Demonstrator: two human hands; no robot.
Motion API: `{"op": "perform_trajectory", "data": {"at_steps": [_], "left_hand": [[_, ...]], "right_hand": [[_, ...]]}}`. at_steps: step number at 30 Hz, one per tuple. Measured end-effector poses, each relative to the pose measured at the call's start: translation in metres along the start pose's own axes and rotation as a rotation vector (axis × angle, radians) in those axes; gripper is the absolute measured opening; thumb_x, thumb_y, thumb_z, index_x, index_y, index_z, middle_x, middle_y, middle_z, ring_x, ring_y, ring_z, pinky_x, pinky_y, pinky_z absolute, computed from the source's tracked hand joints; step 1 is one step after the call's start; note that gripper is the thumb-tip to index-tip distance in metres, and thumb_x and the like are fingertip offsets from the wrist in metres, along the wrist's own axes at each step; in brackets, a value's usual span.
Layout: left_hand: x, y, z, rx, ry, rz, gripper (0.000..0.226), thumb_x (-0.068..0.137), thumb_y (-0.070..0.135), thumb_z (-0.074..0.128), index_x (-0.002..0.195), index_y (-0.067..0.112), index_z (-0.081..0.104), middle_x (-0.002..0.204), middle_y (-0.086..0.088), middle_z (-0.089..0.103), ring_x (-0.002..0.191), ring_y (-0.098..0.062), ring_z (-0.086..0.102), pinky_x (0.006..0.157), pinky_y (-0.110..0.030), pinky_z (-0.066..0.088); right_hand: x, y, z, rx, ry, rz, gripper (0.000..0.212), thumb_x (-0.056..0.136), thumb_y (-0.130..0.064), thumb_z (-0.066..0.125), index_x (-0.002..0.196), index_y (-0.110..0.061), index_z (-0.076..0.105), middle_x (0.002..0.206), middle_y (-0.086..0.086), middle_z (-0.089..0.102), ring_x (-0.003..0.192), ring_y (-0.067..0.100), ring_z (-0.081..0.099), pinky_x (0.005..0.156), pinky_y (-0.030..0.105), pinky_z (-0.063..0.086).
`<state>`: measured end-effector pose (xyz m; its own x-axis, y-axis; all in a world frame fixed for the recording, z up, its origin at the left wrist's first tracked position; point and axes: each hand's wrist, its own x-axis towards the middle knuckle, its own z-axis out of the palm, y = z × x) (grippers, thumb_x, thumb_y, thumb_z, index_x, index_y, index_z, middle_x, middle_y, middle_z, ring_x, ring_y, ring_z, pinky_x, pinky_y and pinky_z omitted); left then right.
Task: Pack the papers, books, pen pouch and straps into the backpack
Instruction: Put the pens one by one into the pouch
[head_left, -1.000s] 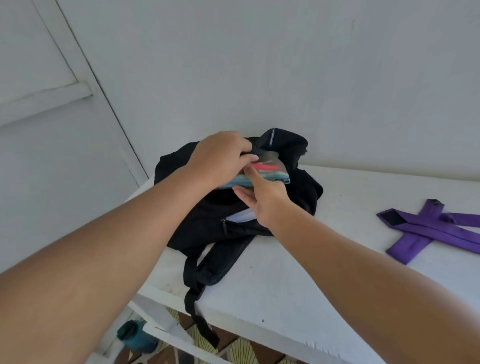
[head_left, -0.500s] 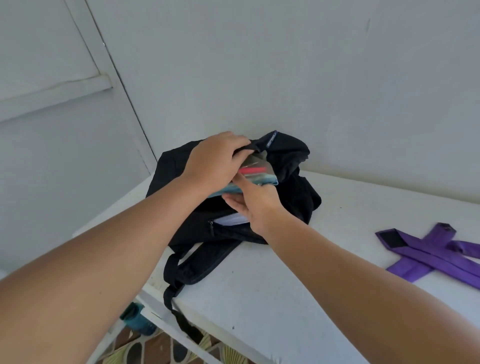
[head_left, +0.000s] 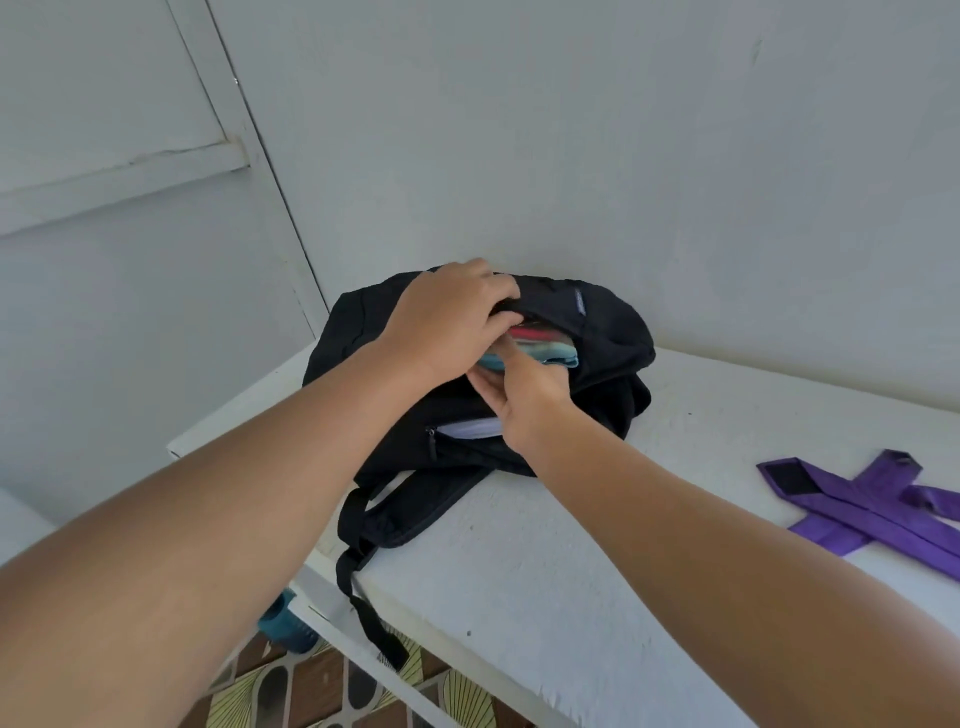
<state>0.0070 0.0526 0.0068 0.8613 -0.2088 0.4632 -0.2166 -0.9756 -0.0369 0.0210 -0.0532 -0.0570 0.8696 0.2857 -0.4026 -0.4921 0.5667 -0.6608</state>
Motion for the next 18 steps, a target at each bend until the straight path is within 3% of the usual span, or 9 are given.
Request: {"op": "perform_trajectory", "data": {"at_steps": [4, 6, 8, 9, 11, 13, 15, 18], "left_hand": [[-0.006, -0.017, -0.013, 0.039, -0.011, -0.101, 0.016, 0.097, 0.038, 0.059, 0.105, 0.027, 0.068, 0.096, 0.005, 0.062, 0.088, -0.019, 0.06, 0.076, -0.038, 0.049], [-0.008, -0.021, -0.017, 0.002, -0.005, -0.154, 0.016, 0.098, 0.039, 0.06, 0.096, 0.027, 0.069, 0.091, 0.007, 0.062, 0.083, -0.016, 0.059, 0.072, -0.036, 0.049], [-0.008, -0.022, -0.017, -0.032, 0.008, -0.182, 0.017, 0.098, 0.04, 0.06, 0.092, 0.027, 0.069, 0.089, 0.008, 0.063, 0.081, -0.015, 0.06, 0.069, -0.034, 0.049], [-0.007, -0.021, -0.016, -0.049, 0.011, -0.193, 0.017, 0.098, 0.04, 0.06, 0.092, 0.027, 0.069, 0.088, 0.009, 0.064, 0.08, -0.014, 0.06, 0.068, -0.033, 0.049], [-0.007, -0.02, -0.015, -0.098, 0.011, -0.218, 0.017, 0.098, 0.04, 0.061, 0.091, 0.027, 0.07, 0.085, 0.011, 0.066, 0.078, -0.013, 0.062, 0.068, -0.033, 0.051], [-0.007, -0.02, -0.017, -0.143, 0.013, -0.243, 0.017, 0.097, 0.04, 0.062, 0.09, 0.028, 0.072, 0.081, 0.011, 0.067, 0.074, -0.012, 0.062, 0.068, -0.033, 0.053], [-0.006, -0.021, -0.02, -0.187, 0.01, -0.25, 0.017, 0.097, 0.039, 0.063, 0.09, 0.027, 0.073, 0.079, 0.011, 0.068, 0.07, -0.01, 0.061, 0.069, -0.033, 0.053], [-0.003, -0.02, -0.024, -0.226, -0.003, -0.231, 0.017, 0.097, 0.037, 0.064, 0.089, 0.026, 0.074, 0.079, 0.011, 0.069, 0.072, -0.011, 0.062, 0.07, -0.035, 0.055]], "right_hand": [[0.005, -0.005, 0.001, -0.021, 0.025, -0.043, 0.051, 0.085, -0.026, 0.088, 0.124, -0.009, 0.06, 0.09, 0.005, 0.081, 0.086, 0.016, 0.08, 0.082, 0.033, 0.065], [0.003, 0.004, 0.003, -0.159, 0.092, -0.08, 0.068, 0.08, -0.041, 0.09, 0.128, -0.015, 0.049, 0.106, 0.001, 0.077, 0.097, 0.014, 0.077, 0.09, 0.035, 0.061], [-0.006, 0.022, 0.005, -0.323, 0.234, -0.212, 0.075, 0.078, -0.048, 0.088, 0.128, -0.022, 0.037, 0.129, 0.0, 0.053, 0.109, 0.017, 0.065, 0.097, 0.039, 0.055], [-0.013, 0.032, 0.005, -0.349, 0.26, -0.299, 0.072, 0.082, -0.043, 0.086, 0.128, -0.024, 0.033, 0.134, 0.001, 0.04, 0.11, 0.017, 0.058, 0.097, 0.039, 0.053], [-0.025, 0.049, 0.0, -0.4, 0.217, -0.506, 0.061, 0.089, -0.028, 0.081, 0.125, -0.027, 0.031, 0.135, 0.003, 0.03, 0.113, 0.018, 0.052, 0.098, 0.036, 0.052], [-0.021, 0.055, -0.006, -0.692, 0.143, -0.724, 0.049, 0.095, -0.02, 0.074, 0.128, -0.025, 0.04, 0.13, 0.0, 0.031, 0.114, 0.016, 0.046, 0.1, 0.03, 0.048], [-0.009, 0.052, -0.01, -1.067, 0.029, -0.837, 0.051, 0.1, -0.02, 0.067, 0.145, -0.024, 0.044, 0.131, 0.0, 0.029, 0.114, 0.012, 0.038, 0.102, 0.025, 0.04], [0.009, 0.042, -0.003, -1.464, -0.044, -0.875, 0.063, 0.104, -0.029, 0.058, 0.161, -0.025, 0.032, 0.144, 0.009, 0.028, 0.126, 0.027, 0.033, 0.107, 0.035, 0.036]]}}
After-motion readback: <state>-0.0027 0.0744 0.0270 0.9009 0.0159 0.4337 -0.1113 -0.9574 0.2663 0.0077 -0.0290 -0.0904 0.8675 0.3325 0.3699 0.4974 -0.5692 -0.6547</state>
